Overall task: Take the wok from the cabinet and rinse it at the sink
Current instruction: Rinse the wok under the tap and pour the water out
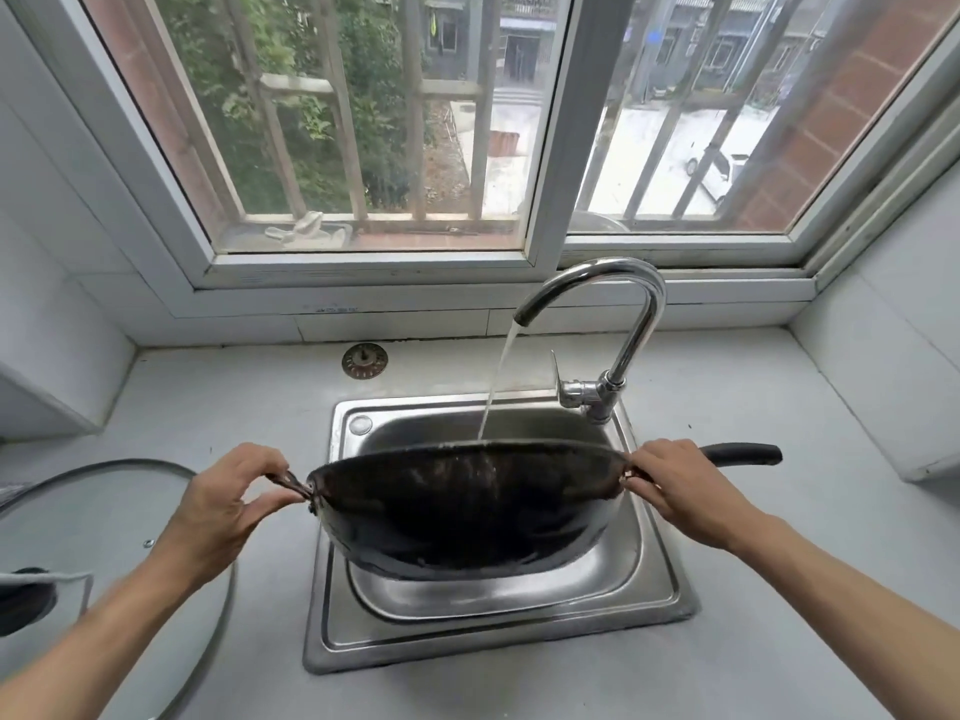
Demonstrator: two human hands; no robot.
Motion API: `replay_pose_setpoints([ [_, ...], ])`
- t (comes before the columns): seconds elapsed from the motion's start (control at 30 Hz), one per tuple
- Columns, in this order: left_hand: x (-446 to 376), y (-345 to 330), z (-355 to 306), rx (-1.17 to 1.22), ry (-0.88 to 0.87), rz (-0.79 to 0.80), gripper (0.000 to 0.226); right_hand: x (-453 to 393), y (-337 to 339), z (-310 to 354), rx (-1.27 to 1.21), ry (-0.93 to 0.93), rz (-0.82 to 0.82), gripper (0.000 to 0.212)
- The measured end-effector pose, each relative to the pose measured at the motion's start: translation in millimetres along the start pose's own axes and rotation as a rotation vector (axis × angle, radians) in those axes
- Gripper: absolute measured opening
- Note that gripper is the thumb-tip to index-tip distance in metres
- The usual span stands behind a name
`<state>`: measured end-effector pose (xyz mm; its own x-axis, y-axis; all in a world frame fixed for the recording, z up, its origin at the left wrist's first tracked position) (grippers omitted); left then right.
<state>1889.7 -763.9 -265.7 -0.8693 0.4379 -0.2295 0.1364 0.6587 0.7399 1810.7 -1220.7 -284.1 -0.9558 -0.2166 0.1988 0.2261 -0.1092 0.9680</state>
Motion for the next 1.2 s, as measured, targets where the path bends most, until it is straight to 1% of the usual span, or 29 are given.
replay_pose_setpoints([
  [0.1,5,2,-10,-0.134,-0.092,0.031,0.047,4,1,1,0.032,0.013,0.054,0.015],
  [0.17,10,1,-13,-0.232,-0.154,0.041,0.036,7,0,5,0.006,0.016,0.105,0.013],
  [0.2,12,0,-17,-0.286,-0.19,0.04,0.034,8,0,8,-0.013,0.016,0.116,0.011],
  [0.3,20,-2,-28,-0.448,-0.307,0.013,0.038,12,-1,12,-0.061,-0.016,0.105,0.014],
  [0.37,24,-1,-34,-0.533,-0.357,-0.012,0.036,14,-1,12,-0.088,-0.038,0.085,0.018],
  [0.43,26,3,-38,-0.582,-0.369,-0.038,0.034,15,0,11,-0.116,-0.049,0.056,0.02],
  [0.5,25,6,-41,-0.624,-0.368,-0.028,0.035,17,3,10,-0.132,-0.061,0.021,0.022],
  [0.57,23,6,-45,-0.655,-0.372,0.012,0.038,18,6,9,-0.134,-0.072,-0.008,0.023],
  [0.73,16,-4,-51,-0.666,-0.357,0.232,0.042,23,7,9,-0.158,-0.085,-0.039,0.022],
  [0.77,15,-6,-51,-0.664,-0.349,0.281,0.042,24,7,9,-0.164,-0.085,-0.046,0.022],
  [0.83,9,-7,-51,-0.657,-0.332,0.318,0.038,26,8,9,-0.17,-0.082,-0.067,0.021],
  [0.87,5,-6,-50,-0.651,-0.309,0.322,0.041,27,8,9,-0.168,-0.082,-0.078,0.021],
  [0.9,-3,-6,-48,-0.665,-0.259,0.347,0.06,27,9,9,-0.163,-0.082,-0.085,0.02],
  [0.93,-10,-9,-42,-0.702,-0.21,0.386,0.086,28,9,9,-0.157,-0.084,-0.088,0.02],
  [0.97,-17,-12,-37,-0.748,-0.166,0.432,0.107,28,9,8,-0.15,-0.084,-0.09,0.02],
  [1.0,-23,-17,-34,-0.786,-0.137,0.48,0.118,29,10,8,-0.143,-0.082,-0.093,0.02],
  [1.03,-27,-22,-32,-0.808,-0.117,0.539,0.122,29,10,8,-0.137,-0.078,-0.096,0.02],
  [1.1,-30,-36,-25,-0.8,-0.093,0.636,0.115,31,10,8,-0.13,-0.074,-0.102,0.021],
  [1.2,-31,-48,-18,-0.762,-0.065,0.69,0.106,31,9,7,-0.124,-0.071,-0.111,0.022],
])
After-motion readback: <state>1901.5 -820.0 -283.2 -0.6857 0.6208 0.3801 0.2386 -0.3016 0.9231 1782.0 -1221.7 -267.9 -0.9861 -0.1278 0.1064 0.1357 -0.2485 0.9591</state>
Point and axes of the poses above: each hand's wrist, its own x-axis away from the middle knuckle, its own y-axis out of the back of the hand, z = x × y, the point moved 9 cm from there along -x, towards the middle knuckle, and after that the axes turned 6 degrees about z, right-handed, at the moved point
